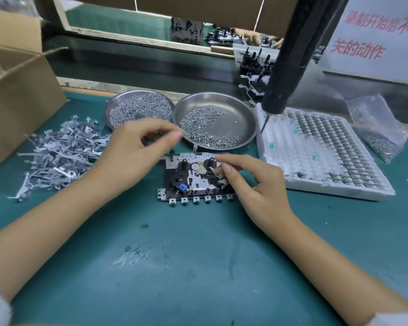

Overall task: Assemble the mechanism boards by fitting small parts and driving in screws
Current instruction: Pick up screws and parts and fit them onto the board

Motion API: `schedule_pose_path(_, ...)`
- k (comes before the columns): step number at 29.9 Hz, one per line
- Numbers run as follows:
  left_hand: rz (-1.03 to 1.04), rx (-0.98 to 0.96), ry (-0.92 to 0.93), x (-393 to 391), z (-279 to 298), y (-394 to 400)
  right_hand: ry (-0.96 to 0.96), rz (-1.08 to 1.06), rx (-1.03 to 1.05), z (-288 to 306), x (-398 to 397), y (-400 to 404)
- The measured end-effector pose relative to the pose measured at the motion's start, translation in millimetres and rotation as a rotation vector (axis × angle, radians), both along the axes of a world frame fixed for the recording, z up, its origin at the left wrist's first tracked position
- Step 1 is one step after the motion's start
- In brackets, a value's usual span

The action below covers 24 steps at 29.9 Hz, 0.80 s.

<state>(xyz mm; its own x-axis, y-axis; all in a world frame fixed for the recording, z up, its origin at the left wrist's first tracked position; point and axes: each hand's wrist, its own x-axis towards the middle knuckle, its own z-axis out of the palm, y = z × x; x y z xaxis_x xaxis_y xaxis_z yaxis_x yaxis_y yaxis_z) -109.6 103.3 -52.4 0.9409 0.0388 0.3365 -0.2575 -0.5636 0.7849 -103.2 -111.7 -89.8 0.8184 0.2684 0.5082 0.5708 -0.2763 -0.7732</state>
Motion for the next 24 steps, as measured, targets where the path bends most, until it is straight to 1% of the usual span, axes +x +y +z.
schedule_pose_path(1, 0.105, 0.094, -0.039, 10, 0, 6, -0.016, 0.0, -0.007, -1, 0, 0)
schedule_pose_path(2, 0.194, 0.224, -0.041, 21, 0, 12, -0.037, -0.002, -0.019, -1, 0, 0)
schedule_pose_path(4, 0.271, 0.483, 0.037, 44, 0, 23, -0.071, -0.002, -0.043, -3, 1, 0)
schedule_pose_path(5, 0.271, 0.56, 0.105, 54, 0, 26, -0.073, -0.001, -0.048, -4, 1, 0)
schedule_pose_path(7, 0.274, 0.618, 0.237, 66, 1, 26, -0.077, 0.004, -0.044, -4, 1, -1)
schedule_pose_path(9, 0.318, 0.605, 0.281, 71, 1, 22, -0.076, 0.007, -0.038, -3, 1, -1)
schedule_pose_path(11, 0.395, 0.594, 0.242, 71, 1, 21, -0.086, 0.012, -0.038, -3, 1, -1)
schedule_pose_path(14, 0.462, 0.654, 0.166, 67, 2, 22, -0.098, 0.008, -0.054, -3, 1, -1)
schedule_pose_path(17, 0.493, 0.577, 0.089, 59, 3, 20, -0.103, 0.012, -0.059, -3, 2, -1)
schedule_pose_path(21, 0.493, 0.402, 0.023, 48, 2, 20, -0.133, 0.016, -0.063, -2, 1, -1)
schedule_pose_path(24, 0.452, 0.383, -0.068, 42, -2, 21, -0.136, 0.017, -0.06, -2, 1, -1)
